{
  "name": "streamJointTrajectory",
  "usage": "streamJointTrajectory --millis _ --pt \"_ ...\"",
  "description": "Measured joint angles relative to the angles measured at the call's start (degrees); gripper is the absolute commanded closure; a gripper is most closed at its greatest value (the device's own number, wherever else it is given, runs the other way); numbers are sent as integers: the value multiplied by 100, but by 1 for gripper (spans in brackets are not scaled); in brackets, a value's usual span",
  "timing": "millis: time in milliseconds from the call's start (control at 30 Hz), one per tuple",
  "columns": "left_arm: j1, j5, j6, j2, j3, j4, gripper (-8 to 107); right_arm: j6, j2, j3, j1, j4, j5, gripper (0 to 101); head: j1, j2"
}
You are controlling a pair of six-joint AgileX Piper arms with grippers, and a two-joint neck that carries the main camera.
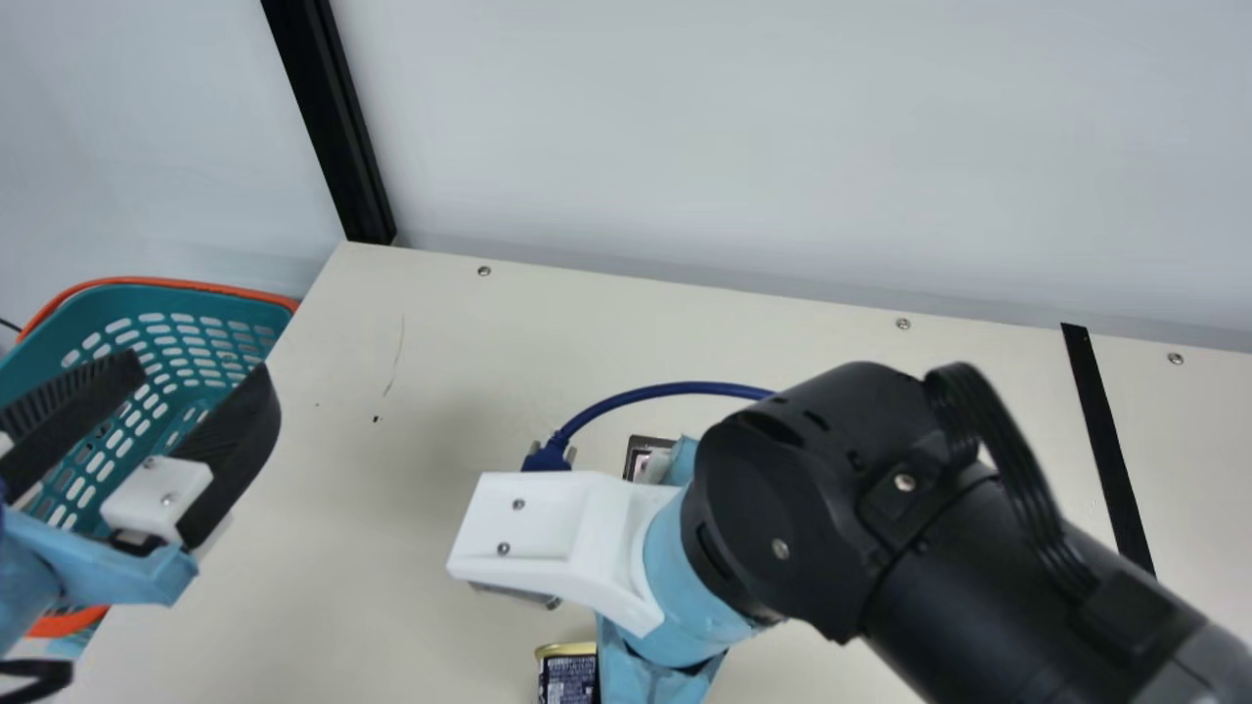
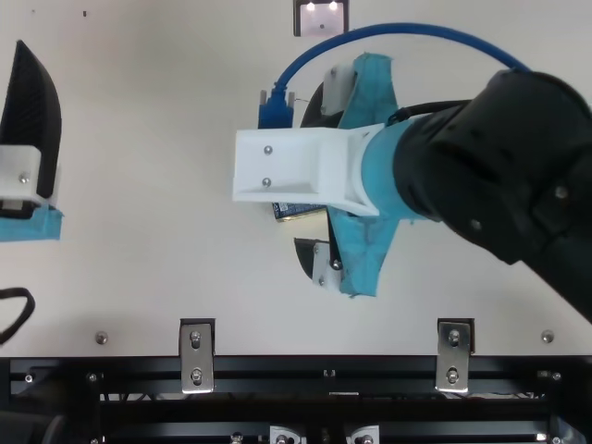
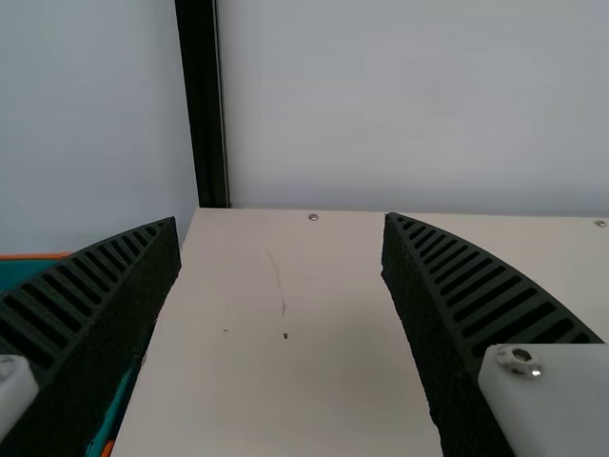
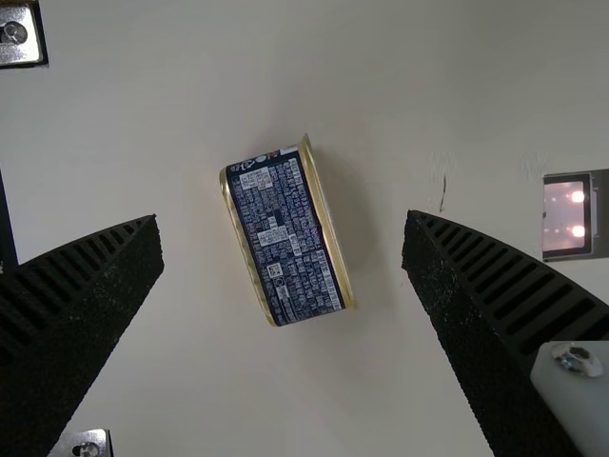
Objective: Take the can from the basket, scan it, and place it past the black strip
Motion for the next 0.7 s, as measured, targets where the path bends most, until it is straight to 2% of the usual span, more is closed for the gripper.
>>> streamJointTrajectory --millis 167,367,700 --pt "27 -208 -83 -80 285 169 9 6 89 85 48 -7 -105 0 0 0" --pt "27 -206 -83 -80 285 169 9 -27 184 199 97 -14 -224 0 29 -29" --pt "27 -206 -83 -80 285 169 9 -249 345 342 148 -326 -325 0 0 0"
